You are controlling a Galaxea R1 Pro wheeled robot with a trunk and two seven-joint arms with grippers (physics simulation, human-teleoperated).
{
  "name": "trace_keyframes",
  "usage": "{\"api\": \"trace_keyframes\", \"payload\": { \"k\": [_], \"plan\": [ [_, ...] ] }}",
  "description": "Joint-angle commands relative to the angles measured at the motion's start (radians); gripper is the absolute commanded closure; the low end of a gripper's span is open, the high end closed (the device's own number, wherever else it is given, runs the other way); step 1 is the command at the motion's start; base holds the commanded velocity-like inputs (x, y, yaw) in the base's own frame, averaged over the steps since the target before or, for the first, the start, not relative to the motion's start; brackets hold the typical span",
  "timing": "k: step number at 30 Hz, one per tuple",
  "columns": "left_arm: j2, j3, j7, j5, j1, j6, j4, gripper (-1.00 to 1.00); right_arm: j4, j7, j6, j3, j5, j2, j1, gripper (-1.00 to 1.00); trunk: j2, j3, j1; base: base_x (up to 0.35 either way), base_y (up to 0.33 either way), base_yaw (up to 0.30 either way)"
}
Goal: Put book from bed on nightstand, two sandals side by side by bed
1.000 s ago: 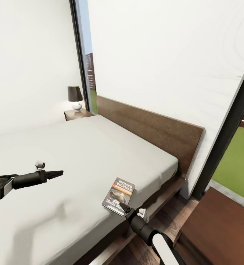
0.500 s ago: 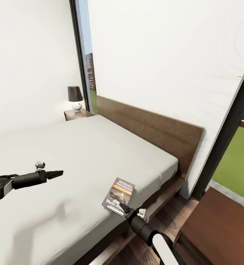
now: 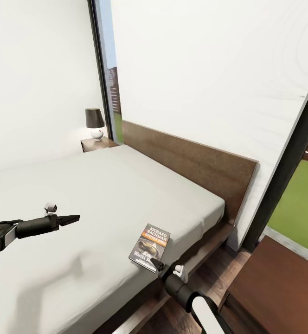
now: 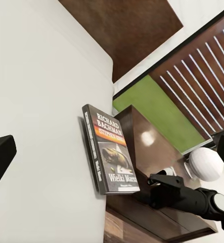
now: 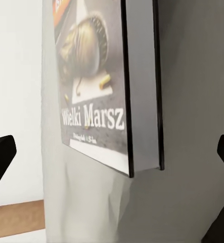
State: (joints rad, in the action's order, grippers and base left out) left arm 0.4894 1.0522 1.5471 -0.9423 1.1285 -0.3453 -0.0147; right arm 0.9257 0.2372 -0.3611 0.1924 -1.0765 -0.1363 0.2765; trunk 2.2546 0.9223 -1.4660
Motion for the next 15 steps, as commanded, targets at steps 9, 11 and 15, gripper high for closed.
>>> {"api": "trace_keyframes", "payload": {
  "k": [9,11,15],
  "plan": [
    [-0.001,0.008,0.005,-0.010,0.001,-0.011,-0.001,-1.00,-0.016,0.001,-0.004,-0.001,-0.008,0.000,0.000,-1.00,0.000,0.001,0.000,0.000,0.000,0.000],
    [-0.001,0.008,0.005,-0.010,0.001,-0.011,-0.001,-1.00,-0.016,0.001,-0.004,-0.001,-0.008,0.000,0.000,-1.00,0.000,0.001,0.000,0.000,0.000,0.000],
    [-0.001,0.008,0.005,-0.010,0.001,-0.011,-0.001,-1.00,-0.017,0.001,-0.004,-0.001,-0.008,0.000,0.001,-1.00,0.000,0.001,0.000,0.000,0.000,0.000]
  ]
}}
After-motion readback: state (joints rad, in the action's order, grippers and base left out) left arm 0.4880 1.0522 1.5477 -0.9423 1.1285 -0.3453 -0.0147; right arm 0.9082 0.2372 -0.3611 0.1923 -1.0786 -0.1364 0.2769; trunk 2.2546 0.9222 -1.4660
